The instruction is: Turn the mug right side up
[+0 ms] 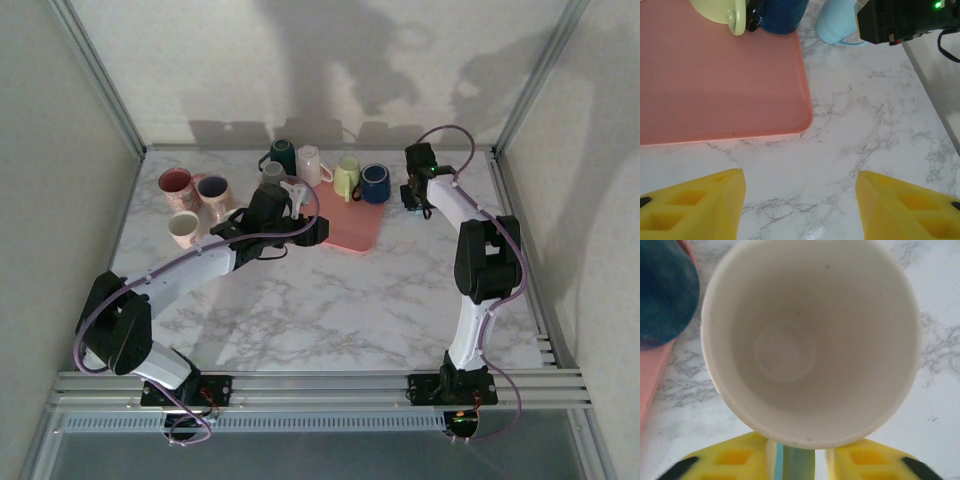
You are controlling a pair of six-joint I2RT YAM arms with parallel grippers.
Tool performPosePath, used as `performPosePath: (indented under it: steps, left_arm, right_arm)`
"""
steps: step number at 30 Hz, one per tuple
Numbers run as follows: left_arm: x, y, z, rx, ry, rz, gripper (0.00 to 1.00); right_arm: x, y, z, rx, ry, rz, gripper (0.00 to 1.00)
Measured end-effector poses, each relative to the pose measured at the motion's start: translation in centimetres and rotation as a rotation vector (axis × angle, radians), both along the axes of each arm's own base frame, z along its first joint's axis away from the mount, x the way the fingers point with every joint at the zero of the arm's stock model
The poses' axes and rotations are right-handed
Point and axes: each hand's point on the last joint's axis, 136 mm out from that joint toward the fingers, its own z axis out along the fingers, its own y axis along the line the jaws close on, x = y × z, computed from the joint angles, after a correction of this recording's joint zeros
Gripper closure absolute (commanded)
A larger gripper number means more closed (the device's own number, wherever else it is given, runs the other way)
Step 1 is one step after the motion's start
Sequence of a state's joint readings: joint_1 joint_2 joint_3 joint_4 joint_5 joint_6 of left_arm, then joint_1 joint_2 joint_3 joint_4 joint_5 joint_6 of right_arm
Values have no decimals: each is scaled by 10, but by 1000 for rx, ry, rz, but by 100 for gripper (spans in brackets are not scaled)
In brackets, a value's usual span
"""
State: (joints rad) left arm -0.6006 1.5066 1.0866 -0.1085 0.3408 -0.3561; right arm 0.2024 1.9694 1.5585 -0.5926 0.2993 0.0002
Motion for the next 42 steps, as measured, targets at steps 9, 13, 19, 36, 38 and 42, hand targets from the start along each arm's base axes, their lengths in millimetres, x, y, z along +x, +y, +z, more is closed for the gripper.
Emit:
performPosePath:
  steps: [9,13,19,36,38,42]
  left_arm:
    - [4,4,-1,9,-5,32,40]
    - [9,4,-2,3,-7,57,40]
    - [26,-9,-16,26,16,102,40]
    - [123,-46,-34,133,-74,277,46]
    - [134,-47,-39,159,-89,295,46]
    - [157,-54,-49,217,-118,316,46]
  right_arm:
    - [-12,-1,37,50,-85,-39,48]
    - [-40,-1,88,133,-193,-60,48]
    - [-80,18,127,335,-262,-30,48]
    - [-130,63,109,651,-101,17,48]
    - [-131,65,110,670,-95,13,48]
    - [-133,67,109,704,-78,-5,48]
